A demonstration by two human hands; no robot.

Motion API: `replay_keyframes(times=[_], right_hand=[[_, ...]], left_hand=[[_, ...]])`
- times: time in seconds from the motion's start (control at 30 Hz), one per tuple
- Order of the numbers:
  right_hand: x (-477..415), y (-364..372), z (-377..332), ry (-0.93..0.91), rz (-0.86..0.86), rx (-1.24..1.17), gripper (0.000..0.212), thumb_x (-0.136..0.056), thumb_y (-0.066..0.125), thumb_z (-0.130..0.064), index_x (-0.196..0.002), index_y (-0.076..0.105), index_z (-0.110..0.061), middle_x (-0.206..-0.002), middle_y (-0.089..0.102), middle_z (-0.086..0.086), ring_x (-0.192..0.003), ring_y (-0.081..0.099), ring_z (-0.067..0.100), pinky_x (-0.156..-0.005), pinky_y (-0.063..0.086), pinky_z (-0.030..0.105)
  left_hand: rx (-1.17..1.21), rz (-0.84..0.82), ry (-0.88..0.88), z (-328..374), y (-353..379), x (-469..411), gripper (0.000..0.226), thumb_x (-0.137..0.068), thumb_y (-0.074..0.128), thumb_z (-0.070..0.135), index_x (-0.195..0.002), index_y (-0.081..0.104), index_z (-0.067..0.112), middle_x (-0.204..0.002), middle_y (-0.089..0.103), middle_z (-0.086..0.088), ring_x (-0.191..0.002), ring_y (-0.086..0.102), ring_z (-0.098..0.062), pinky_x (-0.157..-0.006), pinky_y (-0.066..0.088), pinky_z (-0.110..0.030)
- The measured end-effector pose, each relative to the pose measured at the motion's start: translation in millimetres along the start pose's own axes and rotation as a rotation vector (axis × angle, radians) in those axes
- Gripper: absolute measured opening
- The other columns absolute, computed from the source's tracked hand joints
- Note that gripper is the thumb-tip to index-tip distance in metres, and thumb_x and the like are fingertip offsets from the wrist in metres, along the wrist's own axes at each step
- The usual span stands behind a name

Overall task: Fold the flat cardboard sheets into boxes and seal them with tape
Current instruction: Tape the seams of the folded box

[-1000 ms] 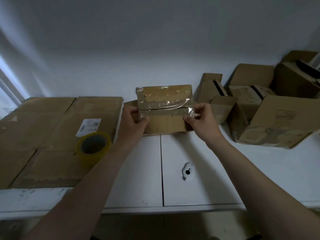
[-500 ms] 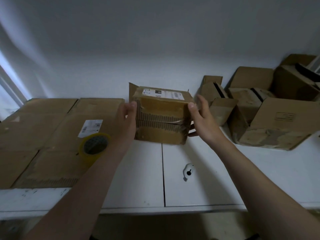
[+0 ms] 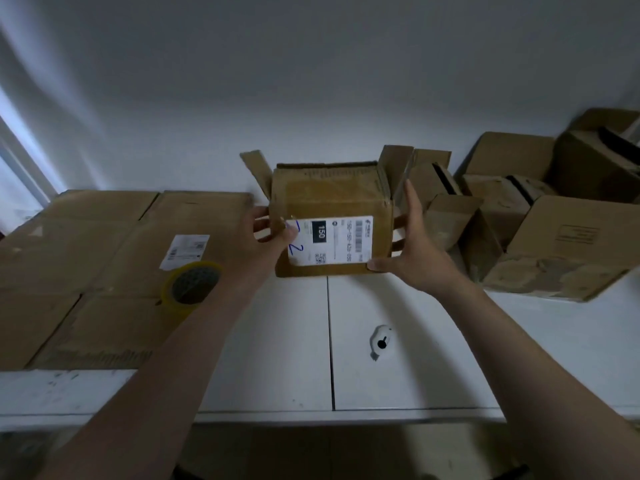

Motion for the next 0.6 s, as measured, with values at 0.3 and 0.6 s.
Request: replay_keyframes(times=[0.3, 0.6], right_hand=[[2, -7, 3, -0.050, 0.121, 0.062, 0.106, -0.091, 0.074, -0.013, -0.149, 0.001, -0.064, -0.118, 0.051, -0.016, -0.091, 0.070, 0.018, -0.082, 0.061, 0.049], [9, -38, -7, -0.228, 0.291, 0.327, 0.056, -0.089, 0.074, -0.015, -0.138, 0.052, -0.030, -0.111, 0.062, -0.012, -0.093, 0.063, 0.007, -0.083, 0.057, 0.029]], left_hand=[[-0.218, -0.173, 0.157, -12, 19, -2, 0.086, -0.091, 0.073, 0.015, -0.147, 0.019, 0.052, -0.144, 0.050, 0.001, -0.124, 0.056, -0.017, -0.089, 0.060, -0.041], [-0.299, 0.043, 0.280, 14, 45, -44, 0.067, -0.094, 0.068, 0.008, -0.149, 0.033, 0.021, -0.117, 0.058, 0.007, -0.095, 0.064, -0.011, -0.070, 0.058, -0.021]])
Point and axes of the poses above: each hand's wrist, its own x-axis away from the middle knuckle, its own y-axis out of the palm, z = x × y, the point moved 8 cm from there along -x, towards the middle knuckle
